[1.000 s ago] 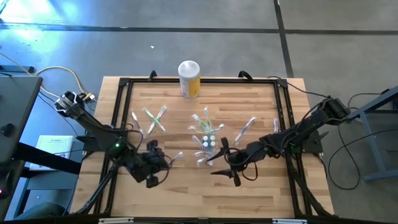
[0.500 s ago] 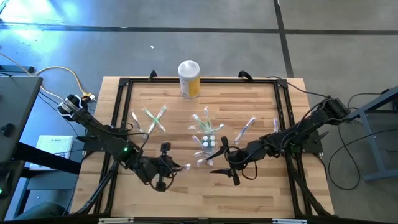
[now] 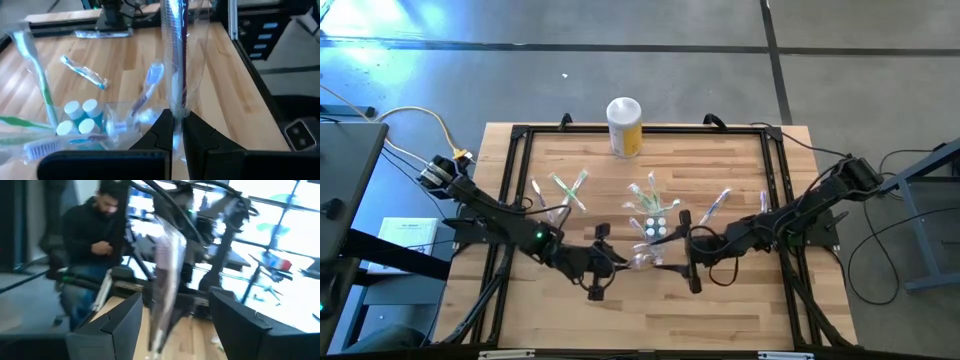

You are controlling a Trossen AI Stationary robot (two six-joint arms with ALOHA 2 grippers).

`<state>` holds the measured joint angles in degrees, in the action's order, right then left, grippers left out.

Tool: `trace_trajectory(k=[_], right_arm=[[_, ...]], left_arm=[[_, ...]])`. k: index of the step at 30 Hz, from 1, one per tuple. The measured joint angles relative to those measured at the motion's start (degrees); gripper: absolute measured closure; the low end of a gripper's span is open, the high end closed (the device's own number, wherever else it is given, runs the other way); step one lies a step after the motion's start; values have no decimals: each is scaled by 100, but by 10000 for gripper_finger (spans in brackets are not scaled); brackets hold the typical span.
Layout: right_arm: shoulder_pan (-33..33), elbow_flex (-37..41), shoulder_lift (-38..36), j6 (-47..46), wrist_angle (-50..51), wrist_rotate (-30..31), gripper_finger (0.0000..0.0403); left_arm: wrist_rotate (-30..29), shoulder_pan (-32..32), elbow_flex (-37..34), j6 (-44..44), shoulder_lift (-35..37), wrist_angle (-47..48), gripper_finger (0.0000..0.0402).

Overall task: Pick & Place toothbrushing station
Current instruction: Put the purple toothbrush into the transparent organizer

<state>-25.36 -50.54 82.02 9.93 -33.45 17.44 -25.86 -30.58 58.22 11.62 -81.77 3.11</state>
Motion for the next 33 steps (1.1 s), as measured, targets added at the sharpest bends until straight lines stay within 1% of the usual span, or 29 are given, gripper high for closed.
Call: trace_trajectory(k=[1, 3, 7, 10, 12, 14, 18, 22, 25, 27, 29, 31, 33], right_arm=[[9, 0, 40, -88, -63, 109, 180], [32, 0, 121, -152, -156, 115, 180], [100, 0, 395, -11, -558, -315, 180], [159, 0, 566, 87, -948, -414, 180], [208, -30, 605, 85, -1036, -455, 180], [265, -108, 642, 41, -1028, -472, 180], [367, -339, 782, -182, -928, -733, 180], [394, -670, 1041, -197, -628, -739, 180], [407, -908, 1191, -86, -175, -742, 182], [405, -1024, 1263, 37, 24, -725, 189], [404, -1055, 1289, 85, 57, -710, 205], [404, -1069, 1292, 85, 38, -714, 230], [404, -1069, 1292, 85, 40, -714, 263]], left_arm=[[-7, 2, 0, -1, 4, -24, 391], [-23, 36, 0, -60, 6, -31, 391], [-25, 32, 0, -91, 6, -135, 391], [-24, 34, 0, -107, 6, -160, 391], [-24, 34, 0, -107, 6, -162, 391], [-25, 34, 0, -107, 6, -183, 391], [-26, 35, 0, -107, 6, -200, 391], [-20, 109, 0, -94, 8, -153, 391], [-28, 113, 0, -95, 8, -134, 391], [-25, 109, 0, -103, 8, -120, 391], [-25, 106, 0, -99, 8, -72, 391], [-25, 106, 0, -92, 8, -37, 391], [-25, 106, 0, -90, 8, -14, 390]])
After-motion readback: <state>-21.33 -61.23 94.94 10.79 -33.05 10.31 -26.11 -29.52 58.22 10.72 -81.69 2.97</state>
